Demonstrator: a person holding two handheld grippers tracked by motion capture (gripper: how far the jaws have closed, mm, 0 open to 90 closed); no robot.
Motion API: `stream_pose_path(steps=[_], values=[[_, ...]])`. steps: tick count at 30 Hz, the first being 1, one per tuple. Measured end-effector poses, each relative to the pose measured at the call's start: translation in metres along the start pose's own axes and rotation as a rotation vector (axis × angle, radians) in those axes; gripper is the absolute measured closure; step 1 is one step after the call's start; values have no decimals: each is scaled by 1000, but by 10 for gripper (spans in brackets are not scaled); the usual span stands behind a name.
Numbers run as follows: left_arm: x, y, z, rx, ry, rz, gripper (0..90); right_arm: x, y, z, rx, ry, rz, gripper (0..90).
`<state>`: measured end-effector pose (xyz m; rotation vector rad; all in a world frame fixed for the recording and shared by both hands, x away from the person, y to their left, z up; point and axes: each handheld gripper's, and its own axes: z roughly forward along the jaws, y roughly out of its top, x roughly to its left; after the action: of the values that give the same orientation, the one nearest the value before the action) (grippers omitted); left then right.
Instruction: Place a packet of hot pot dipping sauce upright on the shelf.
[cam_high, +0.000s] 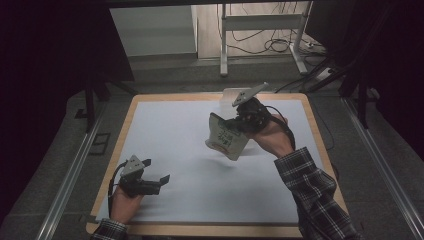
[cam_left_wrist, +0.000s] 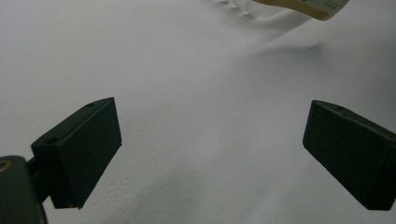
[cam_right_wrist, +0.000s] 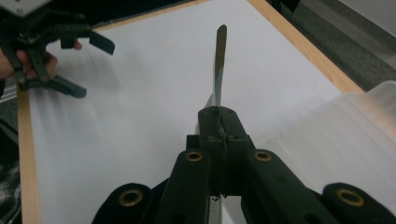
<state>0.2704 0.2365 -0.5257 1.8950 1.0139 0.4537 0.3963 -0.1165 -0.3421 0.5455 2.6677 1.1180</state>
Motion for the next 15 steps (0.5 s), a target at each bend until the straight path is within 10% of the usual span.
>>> stream_pose_path(steps=[15], values=[[1, 0, 0, -4, 0, -2, 48, -18, 39, 17, -49, 5, -12, 894]])
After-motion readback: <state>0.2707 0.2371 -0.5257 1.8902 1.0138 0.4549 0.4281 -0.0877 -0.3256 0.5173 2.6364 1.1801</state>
